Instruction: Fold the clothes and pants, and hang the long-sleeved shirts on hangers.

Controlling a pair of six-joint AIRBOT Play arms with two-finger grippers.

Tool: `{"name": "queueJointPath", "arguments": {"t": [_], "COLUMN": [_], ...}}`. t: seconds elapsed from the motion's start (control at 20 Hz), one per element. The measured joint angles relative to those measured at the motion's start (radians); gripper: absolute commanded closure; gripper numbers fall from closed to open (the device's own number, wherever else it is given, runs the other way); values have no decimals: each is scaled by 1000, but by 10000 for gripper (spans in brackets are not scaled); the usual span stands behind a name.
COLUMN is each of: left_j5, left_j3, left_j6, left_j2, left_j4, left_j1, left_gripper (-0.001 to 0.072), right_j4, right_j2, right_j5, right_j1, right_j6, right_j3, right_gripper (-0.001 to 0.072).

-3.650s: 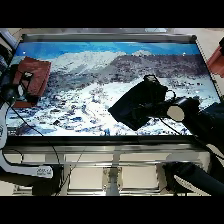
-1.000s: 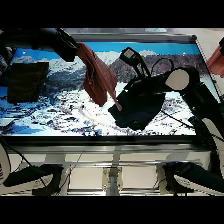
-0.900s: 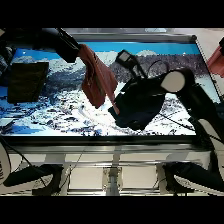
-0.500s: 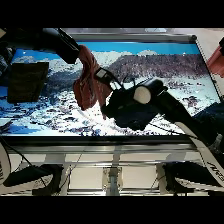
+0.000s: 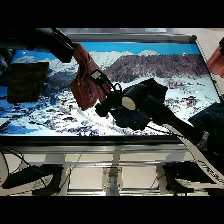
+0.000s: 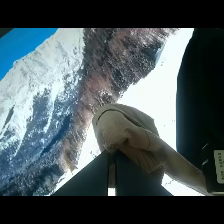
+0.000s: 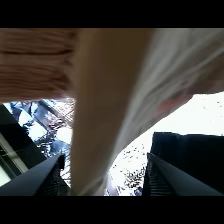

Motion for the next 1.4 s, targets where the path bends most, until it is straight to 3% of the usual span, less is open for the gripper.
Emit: {"name": "queueJointPath", "arguments": {"t": [0.15,0.2,0.25,0.45,0.65,1.0,1.4], "left_j5": [0,-1,-4,-16,-27,-72,-189], "left_j3": [0,0,0,0,-9,-49,-159], "left_j6": [0,0,0,0,0,16,105], "left_j2": [12,16,20,40,88,196,298], "left_j4": [6,9,12,30,141,216,229], "left_j1": [0,0,0,0,10,103,127], "left_gripper": [684,685,685,684,685,685,685], "right_j4": [-29,-36,-36,-18,-40,-54,34], "right_j2": [-16,-25,-35,-60,0,197,248], "right_j5": [-3,-4,-5,-13,45,243,478], "right_j1": [2,2,3,3,-35,-115,-127], "right_j6": [46,58,68,90,94,-37,-120], "right_j3": [0,0,0,2,53,278,415], "right_gripper": [349,601,701,702,703,705,705]}}
